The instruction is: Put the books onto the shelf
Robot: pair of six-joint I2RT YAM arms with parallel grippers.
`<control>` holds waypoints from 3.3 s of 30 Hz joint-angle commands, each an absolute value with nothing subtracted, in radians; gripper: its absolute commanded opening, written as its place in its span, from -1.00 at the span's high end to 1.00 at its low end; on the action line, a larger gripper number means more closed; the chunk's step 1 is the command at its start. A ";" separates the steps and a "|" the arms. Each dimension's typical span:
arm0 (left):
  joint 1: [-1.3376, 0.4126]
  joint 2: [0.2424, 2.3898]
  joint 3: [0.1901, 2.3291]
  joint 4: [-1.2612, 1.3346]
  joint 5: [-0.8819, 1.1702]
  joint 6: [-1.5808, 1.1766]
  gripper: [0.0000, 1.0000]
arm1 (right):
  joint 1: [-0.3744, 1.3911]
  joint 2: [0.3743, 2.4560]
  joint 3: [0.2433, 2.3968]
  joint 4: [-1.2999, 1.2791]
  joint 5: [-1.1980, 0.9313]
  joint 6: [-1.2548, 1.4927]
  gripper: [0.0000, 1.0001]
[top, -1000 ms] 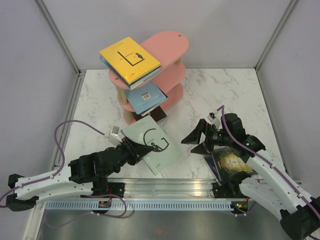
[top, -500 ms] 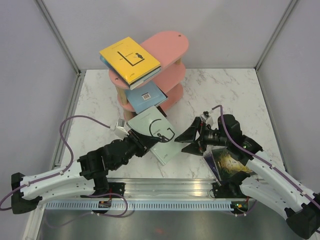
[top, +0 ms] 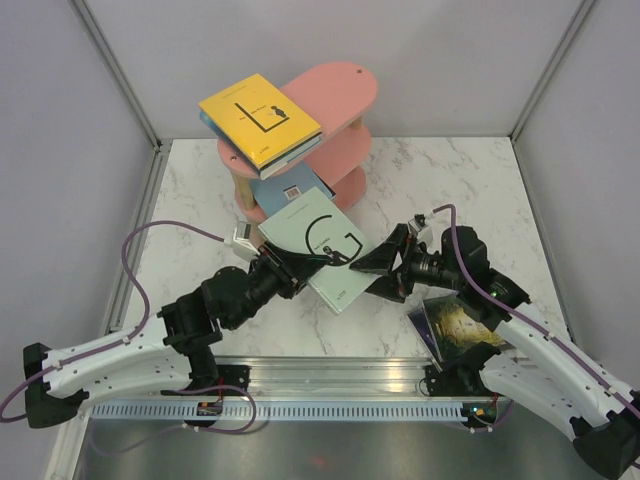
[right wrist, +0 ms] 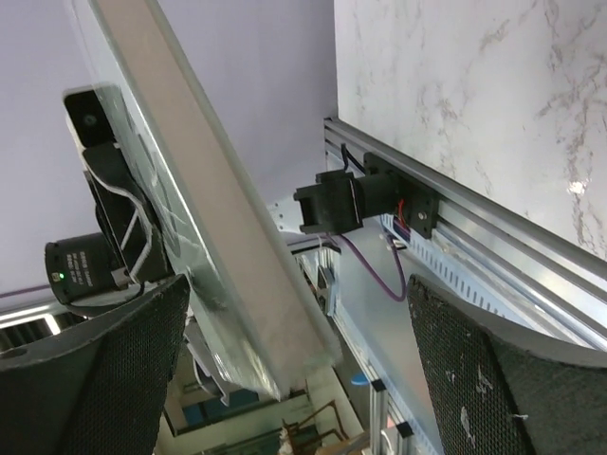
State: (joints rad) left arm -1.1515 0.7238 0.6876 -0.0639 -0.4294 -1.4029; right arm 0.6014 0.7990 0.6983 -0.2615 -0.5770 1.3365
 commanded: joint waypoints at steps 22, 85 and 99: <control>-1.141 0.667 0.900 -0.431 -0.500 -1.355 -0.57 | 0.549 0.906 0.917 -0.043 -0.428 1.411 1.00; -1.141 0.434 0.963 -0.831 -0.670 -1.269 -0.85 | 0.575 1.523 1.270 0.043 -0.290 1.327 -0.72; -1.141 0.515 0.989 -0.831 -0.670 -1.269 -0.85 | 0.483 1.362 1.212 -0.221 -0.322 1.207 -0.73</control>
